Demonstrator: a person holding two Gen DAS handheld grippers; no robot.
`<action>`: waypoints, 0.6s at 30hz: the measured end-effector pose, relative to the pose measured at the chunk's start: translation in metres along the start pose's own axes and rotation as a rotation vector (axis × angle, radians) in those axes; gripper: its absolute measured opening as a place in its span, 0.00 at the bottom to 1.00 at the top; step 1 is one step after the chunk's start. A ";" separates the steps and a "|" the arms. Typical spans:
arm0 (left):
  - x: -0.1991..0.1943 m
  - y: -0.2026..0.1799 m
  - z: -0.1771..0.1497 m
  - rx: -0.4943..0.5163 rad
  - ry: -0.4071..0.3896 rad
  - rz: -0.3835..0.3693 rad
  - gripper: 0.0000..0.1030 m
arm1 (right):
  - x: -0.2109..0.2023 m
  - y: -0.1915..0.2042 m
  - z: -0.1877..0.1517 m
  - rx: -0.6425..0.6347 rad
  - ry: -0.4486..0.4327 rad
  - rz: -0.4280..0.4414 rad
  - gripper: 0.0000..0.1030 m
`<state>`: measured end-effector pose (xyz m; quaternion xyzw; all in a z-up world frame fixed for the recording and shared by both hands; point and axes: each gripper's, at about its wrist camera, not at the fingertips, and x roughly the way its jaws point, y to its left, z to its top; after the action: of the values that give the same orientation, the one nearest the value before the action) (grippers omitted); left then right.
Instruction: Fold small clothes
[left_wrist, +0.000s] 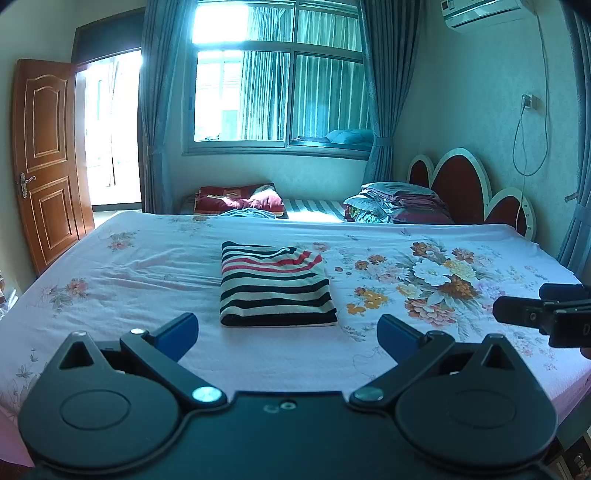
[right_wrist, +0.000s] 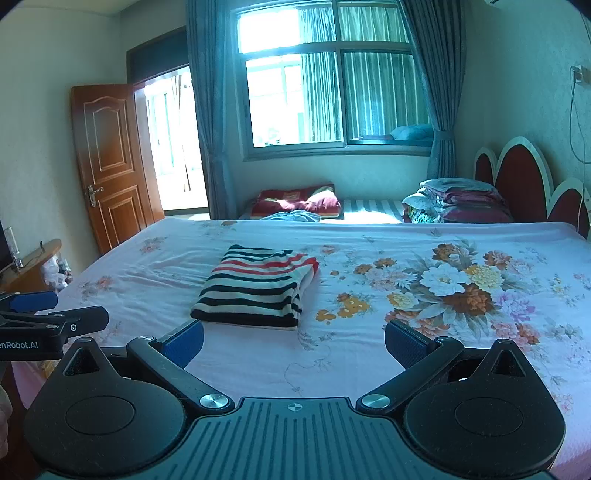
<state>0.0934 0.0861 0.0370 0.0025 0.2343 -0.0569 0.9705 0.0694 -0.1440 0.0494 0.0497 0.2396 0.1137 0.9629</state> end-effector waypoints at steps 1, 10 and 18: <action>0.000 -0.001 0.000 0.000 0.000 0.001 1.00 | 0.000 0.000 0.000 0.000 0.000 0.002 1.00; 0.000 -0.001 -0.001 0.008 -0.001 0.002 1.00 | -0.001 0.000 0.001 -0.002 -0.001 0.006 1.00; 0.001 -0.002 0.000 0.010 -0.001 0.001 1.00 | -0.001 -0.001 0.001 -0.002 -0.003 0.007 1.00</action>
<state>0.0943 0.0843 0.0362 0.0075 0.2336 -0.0575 0.9706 0.0689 -0.1449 0.0508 0.0499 0.2381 0.1172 0.9629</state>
